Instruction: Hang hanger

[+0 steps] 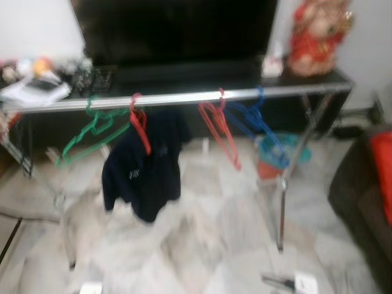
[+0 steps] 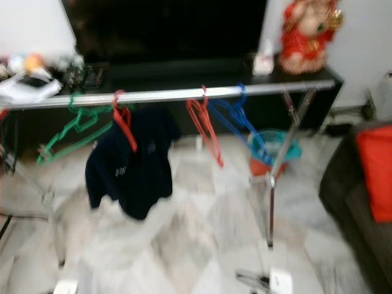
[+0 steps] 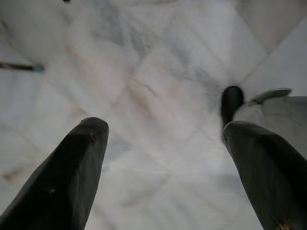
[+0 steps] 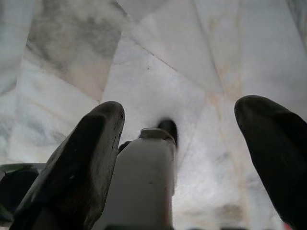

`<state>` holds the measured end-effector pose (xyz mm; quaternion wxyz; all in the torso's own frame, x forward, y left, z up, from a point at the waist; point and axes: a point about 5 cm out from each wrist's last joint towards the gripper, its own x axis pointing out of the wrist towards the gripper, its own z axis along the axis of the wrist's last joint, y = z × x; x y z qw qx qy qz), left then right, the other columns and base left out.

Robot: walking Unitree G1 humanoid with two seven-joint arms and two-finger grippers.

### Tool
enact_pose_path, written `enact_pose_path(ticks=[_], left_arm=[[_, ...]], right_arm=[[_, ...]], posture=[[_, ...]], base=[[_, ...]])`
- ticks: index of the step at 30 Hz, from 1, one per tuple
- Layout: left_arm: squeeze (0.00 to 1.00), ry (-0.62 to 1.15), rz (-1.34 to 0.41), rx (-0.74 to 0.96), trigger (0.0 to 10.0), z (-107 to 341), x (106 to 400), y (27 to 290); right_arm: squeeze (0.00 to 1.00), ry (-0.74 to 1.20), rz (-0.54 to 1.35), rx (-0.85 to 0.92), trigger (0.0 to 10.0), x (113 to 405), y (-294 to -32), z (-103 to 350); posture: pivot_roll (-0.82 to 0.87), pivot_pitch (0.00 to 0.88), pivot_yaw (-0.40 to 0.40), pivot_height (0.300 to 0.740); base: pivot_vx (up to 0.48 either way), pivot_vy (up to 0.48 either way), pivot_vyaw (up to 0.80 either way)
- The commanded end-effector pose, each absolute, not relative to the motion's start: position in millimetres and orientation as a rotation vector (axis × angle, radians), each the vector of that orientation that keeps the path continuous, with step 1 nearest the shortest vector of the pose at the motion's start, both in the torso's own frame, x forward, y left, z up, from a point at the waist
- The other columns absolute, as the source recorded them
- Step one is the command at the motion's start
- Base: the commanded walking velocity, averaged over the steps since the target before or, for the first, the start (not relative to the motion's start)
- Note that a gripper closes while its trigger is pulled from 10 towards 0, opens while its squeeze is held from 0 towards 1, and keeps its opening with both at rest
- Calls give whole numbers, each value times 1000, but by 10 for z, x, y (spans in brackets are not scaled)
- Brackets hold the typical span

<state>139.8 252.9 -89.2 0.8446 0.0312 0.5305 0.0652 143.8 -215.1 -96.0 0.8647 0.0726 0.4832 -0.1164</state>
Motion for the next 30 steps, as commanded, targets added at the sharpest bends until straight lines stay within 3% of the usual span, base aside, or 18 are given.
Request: enact_pose_path(ticks=[1,30], left_arm=[[0,1119,116,69,10000,-896,1422,2484],[0,1115,86,97,10000,-888,1436,2490]], right_arm=[[0,1032,-268,151,10000,1359,-2211,-978],[0,1032,-262,151,10000,1364,-2200,-978]], posture=[[-17,0,71,740],[-12,0,72,740]], base=[[0,0,-738],[0,-30,-725]])
